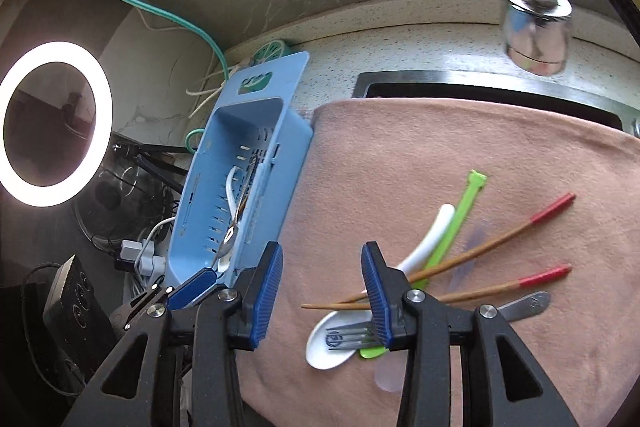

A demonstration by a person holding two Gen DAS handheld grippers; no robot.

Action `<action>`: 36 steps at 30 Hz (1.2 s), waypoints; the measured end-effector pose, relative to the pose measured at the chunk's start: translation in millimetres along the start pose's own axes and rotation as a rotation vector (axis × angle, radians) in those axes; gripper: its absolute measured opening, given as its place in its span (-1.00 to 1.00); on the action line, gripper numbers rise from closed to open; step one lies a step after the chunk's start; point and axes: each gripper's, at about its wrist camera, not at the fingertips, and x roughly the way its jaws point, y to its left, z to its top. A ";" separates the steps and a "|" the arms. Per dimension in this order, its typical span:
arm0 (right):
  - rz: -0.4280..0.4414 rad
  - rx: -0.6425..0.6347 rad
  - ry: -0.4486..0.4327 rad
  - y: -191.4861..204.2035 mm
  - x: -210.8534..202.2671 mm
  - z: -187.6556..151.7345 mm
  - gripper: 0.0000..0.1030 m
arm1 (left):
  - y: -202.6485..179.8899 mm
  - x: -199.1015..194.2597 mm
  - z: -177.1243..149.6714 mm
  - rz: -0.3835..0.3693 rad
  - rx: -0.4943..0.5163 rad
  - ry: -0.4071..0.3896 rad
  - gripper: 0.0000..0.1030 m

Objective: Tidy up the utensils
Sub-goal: 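Move the left tool over the remaining red-tipped chopsticks on the towel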

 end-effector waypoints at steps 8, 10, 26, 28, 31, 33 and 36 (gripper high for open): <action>-0.027 0.163 -0.032 -63.6 -26.2 -27.3 -0.27 | -39.7 19.3 6.8 -0.092 0.101 0.048 -0.55; -0.031 0.206 -0.038 -77.5 -28.1 -32.8 -0.27 | -51.5 24.0 8.5 -0.109 0.136 0.060 -0.55; 0.032 0.414 -0.017 -115.4 -3.1 -38.0 -0.40 | -99.7 69.6 37.8 -0.212 0.321 0.204 -0.68; 0.042 0.437 -0.011 -118.2 2.3 -36.9 -0.40 | -103.0 74.7 42.3 -0.213 0.333 0.216 -0.69; 0.046 0.465 0.004 -120.2 10.7 -36.7 -0.45 | -109.4 82.7 48.7 -0.214 0.361 0.237 -0.78; 0.052 0.480 0.006 -121.4 13.4 -37.2 -0.49 | -114.5 87.1 52.5 -0.219 0.384 0.249 -0.80; 0.044 0.489 0.001 -123.1 14.0 -36.6 -0.50 | -123.1 92.0 56.1 -0.228 0.424 0.265 -0.81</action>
